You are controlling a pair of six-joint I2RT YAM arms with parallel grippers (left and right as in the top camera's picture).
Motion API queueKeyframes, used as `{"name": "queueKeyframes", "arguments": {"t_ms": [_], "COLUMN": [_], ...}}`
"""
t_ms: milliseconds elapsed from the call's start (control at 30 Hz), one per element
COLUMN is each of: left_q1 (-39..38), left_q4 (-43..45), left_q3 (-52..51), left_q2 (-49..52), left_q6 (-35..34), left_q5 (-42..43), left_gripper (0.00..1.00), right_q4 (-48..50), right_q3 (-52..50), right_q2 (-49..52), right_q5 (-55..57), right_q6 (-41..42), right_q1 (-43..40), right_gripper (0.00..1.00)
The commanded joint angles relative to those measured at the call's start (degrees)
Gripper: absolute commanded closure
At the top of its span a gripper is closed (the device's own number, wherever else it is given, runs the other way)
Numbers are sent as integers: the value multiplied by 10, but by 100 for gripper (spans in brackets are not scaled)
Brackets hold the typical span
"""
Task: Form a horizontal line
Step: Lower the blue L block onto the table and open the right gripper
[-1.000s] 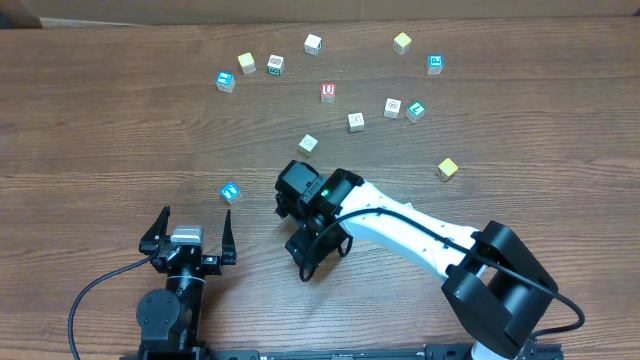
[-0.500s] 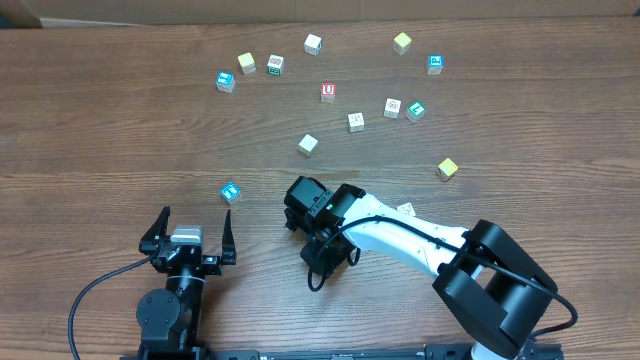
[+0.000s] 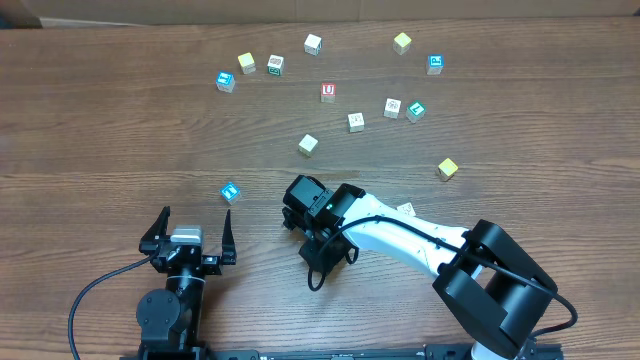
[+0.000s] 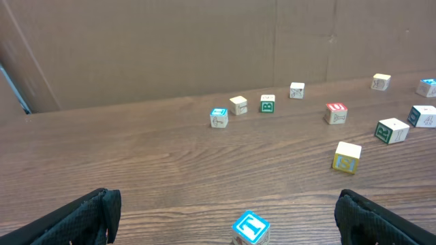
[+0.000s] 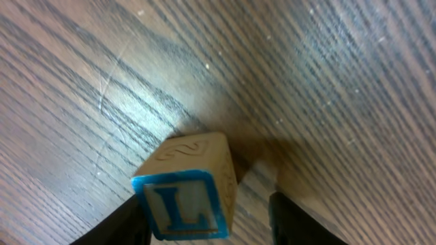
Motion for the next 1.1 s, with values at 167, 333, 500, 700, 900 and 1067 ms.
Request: {"name": "queueKeyframes", "arguments": {"t_ms": [167,333,500,700,900,1067], "left_q1": [2,2,2,2,2,2], "left_q4": [0,0,0,0,0,0], "left_q3": [-2,-2,-2,-2,-2,-2], "left_q2": [-6,-6,-6,-6,-6,-6], "left_q6": [11,11,11,11,11,11], "left_q5": [-3,-3,-3,-3,-3,-3], "left_gripper": [0,0,0,0,0,0], "right_q4": [13,17,25,28,9,-5], "right_q3": [18,18,18,18,41,83], "right_q2": [2,2,2,2,2,2], "right_q5": [4,10,19,43,68,67], "right_q6": [-6,-17,-21,-1,89,157], "right_q1": [2,2,2,-2,-28,-65], "right_gripper": [41,43,63,67,69,71]}}
